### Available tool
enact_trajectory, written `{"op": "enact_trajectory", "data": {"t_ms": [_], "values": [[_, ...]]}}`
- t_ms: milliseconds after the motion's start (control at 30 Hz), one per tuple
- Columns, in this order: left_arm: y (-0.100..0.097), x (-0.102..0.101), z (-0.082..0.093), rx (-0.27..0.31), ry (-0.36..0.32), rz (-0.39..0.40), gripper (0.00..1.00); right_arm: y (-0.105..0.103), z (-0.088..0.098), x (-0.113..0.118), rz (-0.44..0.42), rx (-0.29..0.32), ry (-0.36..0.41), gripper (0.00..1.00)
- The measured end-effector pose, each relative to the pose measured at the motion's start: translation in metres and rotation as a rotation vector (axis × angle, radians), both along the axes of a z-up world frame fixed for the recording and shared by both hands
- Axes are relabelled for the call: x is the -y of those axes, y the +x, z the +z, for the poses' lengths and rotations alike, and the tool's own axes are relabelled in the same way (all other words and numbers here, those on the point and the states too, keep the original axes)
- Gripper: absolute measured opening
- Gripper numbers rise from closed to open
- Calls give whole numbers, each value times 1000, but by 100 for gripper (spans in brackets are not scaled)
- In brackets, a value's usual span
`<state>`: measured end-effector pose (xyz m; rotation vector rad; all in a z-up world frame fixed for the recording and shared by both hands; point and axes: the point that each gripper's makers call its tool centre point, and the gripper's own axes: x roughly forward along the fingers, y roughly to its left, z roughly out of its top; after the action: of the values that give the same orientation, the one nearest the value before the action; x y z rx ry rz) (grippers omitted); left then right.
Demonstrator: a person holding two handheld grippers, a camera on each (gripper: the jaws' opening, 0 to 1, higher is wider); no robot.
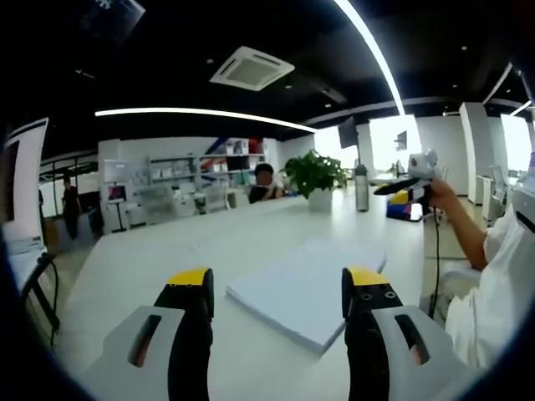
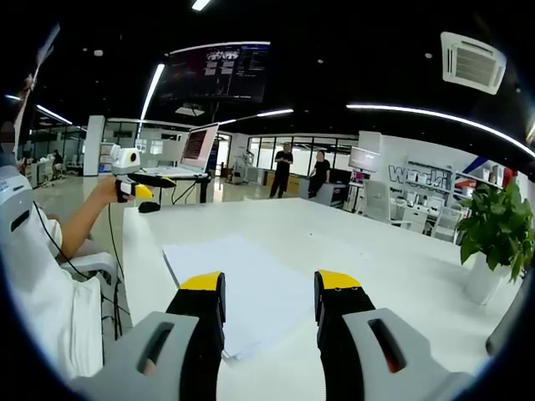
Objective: Grasp the top corner of one sheet in the document stack and pull a single sheet out from the document stack, separating that one sheet from the rest and lifting it clear until the single sheet is fully removed from the stack
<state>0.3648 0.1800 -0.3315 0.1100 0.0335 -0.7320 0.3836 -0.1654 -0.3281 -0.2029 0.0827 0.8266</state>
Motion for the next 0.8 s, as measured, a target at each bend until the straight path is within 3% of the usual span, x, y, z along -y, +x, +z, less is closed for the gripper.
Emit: {"op": "enact_trajectory", "data": {"t_ms": [800], "values": [[0,0,0,7,15,0,61,-3,0,-6,12,7,-15,43]]}}
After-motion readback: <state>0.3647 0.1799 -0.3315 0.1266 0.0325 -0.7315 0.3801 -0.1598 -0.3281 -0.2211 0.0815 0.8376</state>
